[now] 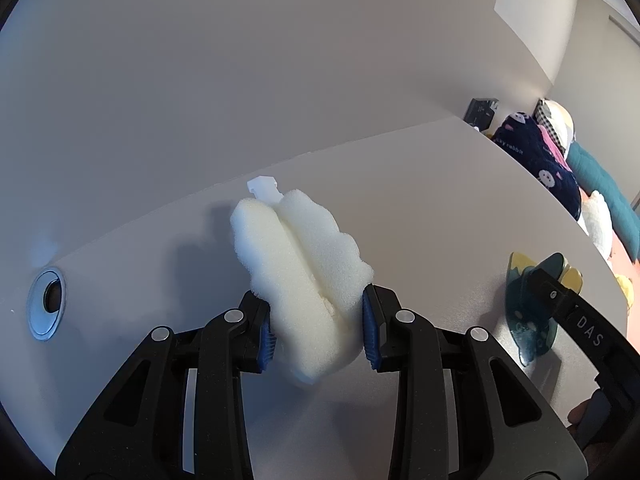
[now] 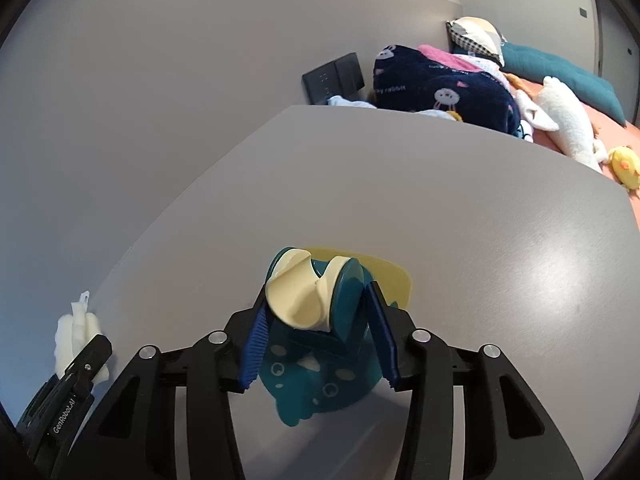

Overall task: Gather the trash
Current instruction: 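Carry the white foam and teal toy over the bin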

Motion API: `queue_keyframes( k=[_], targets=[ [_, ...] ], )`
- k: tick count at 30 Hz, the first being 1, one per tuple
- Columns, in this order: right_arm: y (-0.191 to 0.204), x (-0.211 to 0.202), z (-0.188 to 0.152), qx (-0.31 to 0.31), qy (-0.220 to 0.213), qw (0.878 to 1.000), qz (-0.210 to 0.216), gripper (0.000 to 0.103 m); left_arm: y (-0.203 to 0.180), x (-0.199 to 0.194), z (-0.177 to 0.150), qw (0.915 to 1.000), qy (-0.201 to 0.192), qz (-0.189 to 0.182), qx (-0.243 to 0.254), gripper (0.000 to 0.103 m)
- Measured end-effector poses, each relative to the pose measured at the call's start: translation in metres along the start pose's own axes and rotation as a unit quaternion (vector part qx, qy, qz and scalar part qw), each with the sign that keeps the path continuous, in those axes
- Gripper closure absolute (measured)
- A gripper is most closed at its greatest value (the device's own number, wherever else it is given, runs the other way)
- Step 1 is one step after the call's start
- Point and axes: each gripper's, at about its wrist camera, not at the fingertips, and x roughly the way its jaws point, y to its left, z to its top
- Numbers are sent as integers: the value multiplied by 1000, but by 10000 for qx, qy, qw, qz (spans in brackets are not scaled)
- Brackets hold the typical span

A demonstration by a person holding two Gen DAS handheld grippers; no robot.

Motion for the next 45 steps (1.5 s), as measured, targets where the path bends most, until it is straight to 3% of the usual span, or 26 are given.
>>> queue_keyframes(
  k=[6, 21, 45],
  targets=[
    [-16, -14, 0, -23, -146, 9997, 208, 66, -4, 0, -1, 10000, 14, -55, 63, 70],
    [-48, -52, -4, -177, -235, 9992, 279, 67, -40, -11, -15, 9981, 28, -273, 557, 70],
    [-104, -158, -39, 29, -623, 9977, 281, 67, -130, -92, -66, 9843, -106, -1001, 1452, 70]
  ],
)
